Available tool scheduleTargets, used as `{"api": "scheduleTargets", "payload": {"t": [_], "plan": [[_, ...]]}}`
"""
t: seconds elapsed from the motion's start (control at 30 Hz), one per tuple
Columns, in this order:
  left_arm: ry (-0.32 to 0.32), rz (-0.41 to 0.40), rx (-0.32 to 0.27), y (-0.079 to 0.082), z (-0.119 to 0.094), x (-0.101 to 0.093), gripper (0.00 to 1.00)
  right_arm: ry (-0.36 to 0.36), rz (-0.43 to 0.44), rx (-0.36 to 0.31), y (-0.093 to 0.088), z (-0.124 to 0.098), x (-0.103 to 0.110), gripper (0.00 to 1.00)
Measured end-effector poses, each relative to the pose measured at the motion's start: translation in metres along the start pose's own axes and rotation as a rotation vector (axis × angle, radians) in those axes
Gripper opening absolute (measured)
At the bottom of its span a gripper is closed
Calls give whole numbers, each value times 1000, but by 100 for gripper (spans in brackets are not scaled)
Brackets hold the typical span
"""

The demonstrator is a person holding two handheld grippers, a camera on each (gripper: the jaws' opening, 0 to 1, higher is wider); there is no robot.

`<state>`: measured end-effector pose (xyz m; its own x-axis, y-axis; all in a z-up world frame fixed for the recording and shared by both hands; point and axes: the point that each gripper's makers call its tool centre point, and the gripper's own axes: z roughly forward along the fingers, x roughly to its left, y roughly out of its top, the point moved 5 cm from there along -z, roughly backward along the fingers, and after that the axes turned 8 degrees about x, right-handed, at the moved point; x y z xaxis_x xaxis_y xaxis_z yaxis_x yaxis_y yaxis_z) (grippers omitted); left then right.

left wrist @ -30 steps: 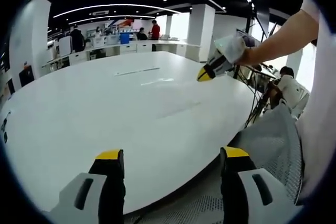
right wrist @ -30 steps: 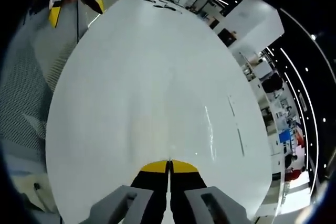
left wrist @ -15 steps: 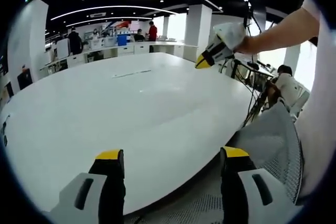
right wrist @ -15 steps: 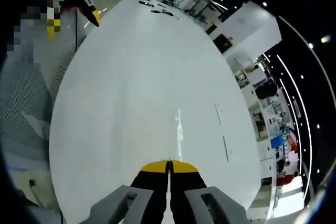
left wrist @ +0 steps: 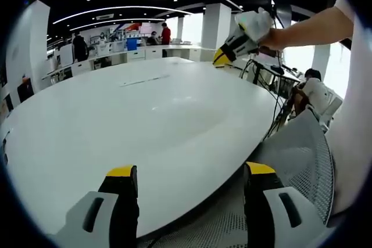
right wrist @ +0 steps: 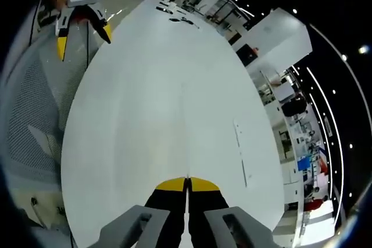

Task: Arrange the food packaging bags into a neat stack by flattening each bag and aligning their edges.

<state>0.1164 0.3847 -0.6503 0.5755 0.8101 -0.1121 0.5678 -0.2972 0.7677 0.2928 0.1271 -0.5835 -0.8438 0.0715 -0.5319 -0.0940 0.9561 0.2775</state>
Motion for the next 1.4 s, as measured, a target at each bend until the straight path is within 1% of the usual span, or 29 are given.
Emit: {"api": "scheduleTargets", "payload": {"t": [0.53,1.03,1.4], "plan": [[-16,7,19,-2,1,-2,73,-16,20,-19,12,-22,-10,0],[-22,12,28,-5,2,-1,72,-6,20,-41,29,-35,-20,0],[-30,22,33,-5,3,-4,72,-10,32,-50,37,-46,-31,0]]}}
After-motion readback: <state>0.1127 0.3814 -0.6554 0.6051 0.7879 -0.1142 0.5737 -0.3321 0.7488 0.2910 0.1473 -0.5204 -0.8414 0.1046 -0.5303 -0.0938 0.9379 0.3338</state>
